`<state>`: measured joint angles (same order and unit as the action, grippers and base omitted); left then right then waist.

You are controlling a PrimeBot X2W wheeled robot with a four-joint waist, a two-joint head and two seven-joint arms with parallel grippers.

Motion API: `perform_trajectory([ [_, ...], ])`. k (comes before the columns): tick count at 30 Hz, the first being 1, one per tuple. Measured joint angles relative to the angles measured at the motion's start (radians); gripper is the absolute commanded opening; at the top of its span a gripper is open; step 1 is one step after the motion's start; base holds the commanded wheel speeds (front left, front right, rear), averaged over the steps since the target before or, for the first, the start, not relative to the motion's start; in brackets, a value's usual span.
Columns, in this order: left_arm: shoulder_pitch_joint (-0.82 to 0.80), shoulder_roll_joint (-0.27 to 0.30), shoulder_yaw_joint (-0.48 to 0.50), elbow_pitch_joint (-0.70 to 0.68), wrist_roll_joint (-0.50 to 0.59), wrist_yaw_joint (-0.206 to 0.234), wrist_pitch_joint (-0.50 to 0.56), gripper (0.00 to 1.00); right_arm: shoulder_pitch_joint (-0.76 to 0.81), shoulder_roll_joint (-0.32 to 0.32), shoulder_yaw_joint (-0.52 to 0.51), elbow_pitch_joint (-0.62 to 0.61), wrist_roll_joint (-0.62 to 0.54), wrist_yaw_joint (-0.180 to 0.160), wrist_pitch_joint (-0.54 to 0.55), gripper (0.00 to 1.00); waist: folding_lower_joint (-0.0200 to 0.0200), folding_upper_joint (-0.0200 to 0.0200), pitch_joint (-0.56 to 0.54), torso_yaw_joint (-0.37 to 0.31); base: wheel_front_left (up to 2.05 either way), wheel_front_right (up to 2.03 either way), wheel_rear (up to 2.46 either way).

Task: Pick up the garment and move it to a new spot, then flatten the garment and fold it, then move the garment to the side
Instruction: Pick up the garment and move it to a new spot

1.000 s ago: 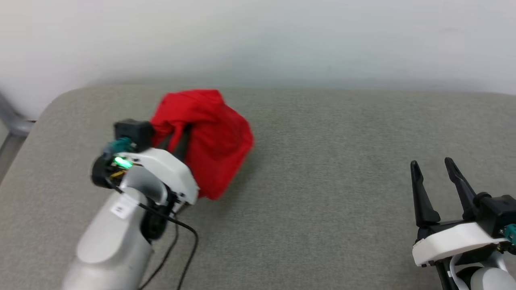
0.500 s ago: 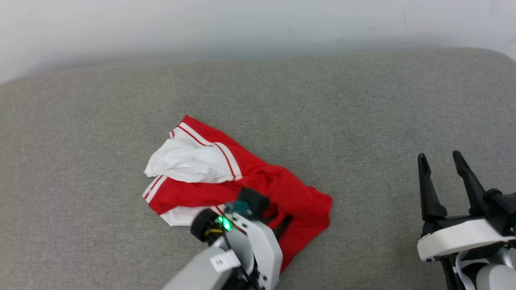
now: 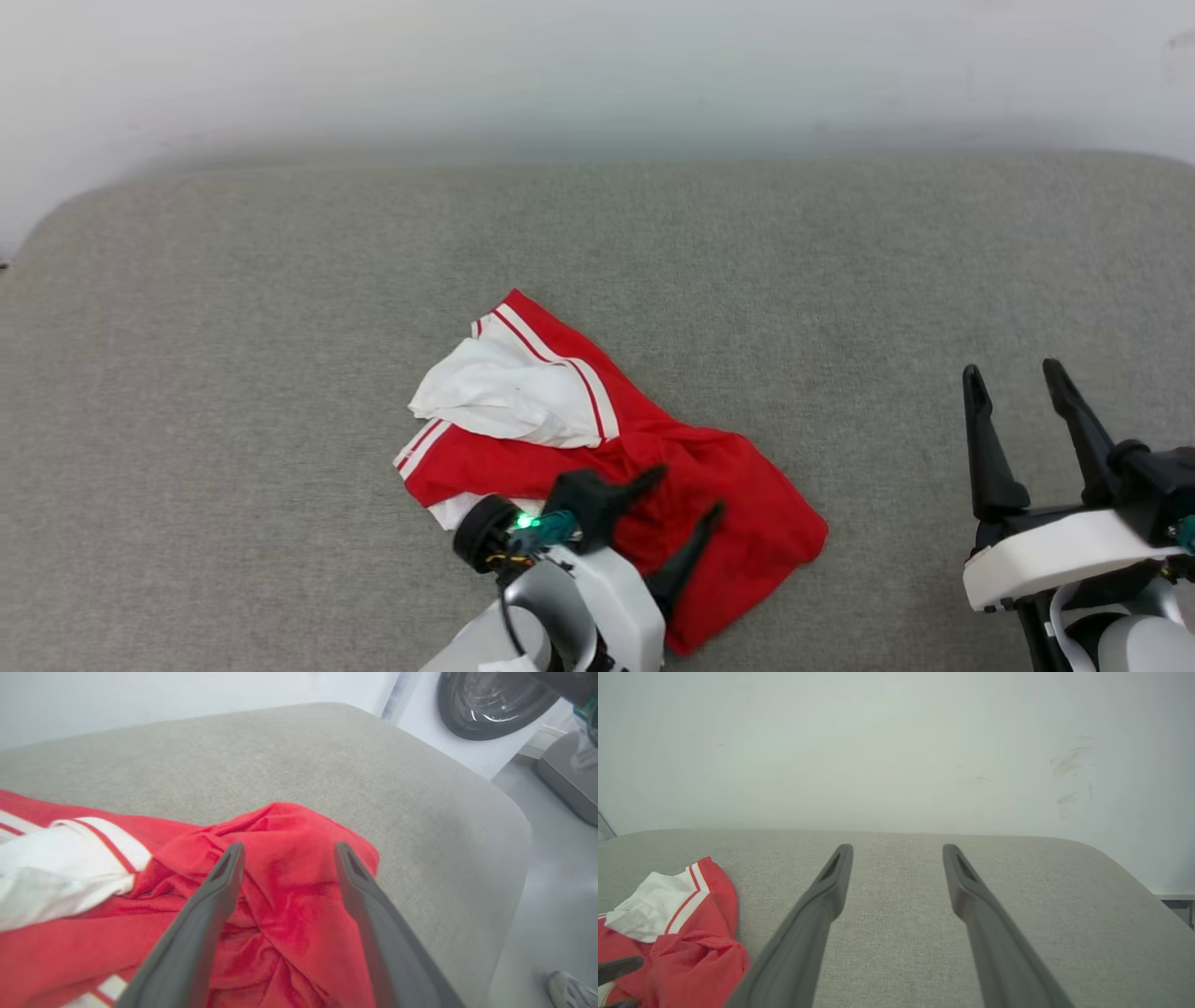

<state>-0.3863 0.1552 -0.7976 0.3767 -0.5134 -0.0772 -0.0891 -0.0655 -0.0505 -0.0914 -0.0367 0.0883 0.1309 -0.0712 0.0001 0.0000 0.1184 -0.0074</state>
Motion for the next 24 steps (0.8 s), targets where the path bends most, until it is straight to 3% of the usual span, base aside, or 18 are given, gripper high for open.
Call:
perform_trajectory([
  [6, 0.041, 0.026, 0.092, -0.06, -0.009, 0.088, -0.115, 1.0, 0.029, 0.0, 0.006, -0.003, 0.0, 0.0, 0.018, 1.0, 0.0, 0.0, -0.049, 0.028, 0.0, 0.0, 0.0],
  [14, 0.107, 0.075, 0.261, -0.112, -0.029, 0.197, -0.169, 1.0, 0.067, 0.0, 0.013, -0.011, 0.006, 0.0, 0.037, 1.0, -0.0001, 0.0, -0.104, 0.048, 0.0, 0.0, 0.0],
  [18, 0.154, 0.109, 0.339, -0.143, -0.014, 0.229, -0.171, 1.0, 0.089, 0.0, 0.018, -0.018, 0.008, 0.0, 0.047, 1.0, -0.0001, 0.0, -0.126, 0.05, 0.0, 0.0, 0.0],
  [24, 0.228, 0.154, 0.427, -0.189, 0.027, 0.236, -0.171, 1.0, 0.108, 0.0, 0.027, -0.028, 0.011, 0.0, 0.061, 1.0, -0.0001, 0.0, -0.143, 0.052, 0.0, 0.0, 0.0],
])
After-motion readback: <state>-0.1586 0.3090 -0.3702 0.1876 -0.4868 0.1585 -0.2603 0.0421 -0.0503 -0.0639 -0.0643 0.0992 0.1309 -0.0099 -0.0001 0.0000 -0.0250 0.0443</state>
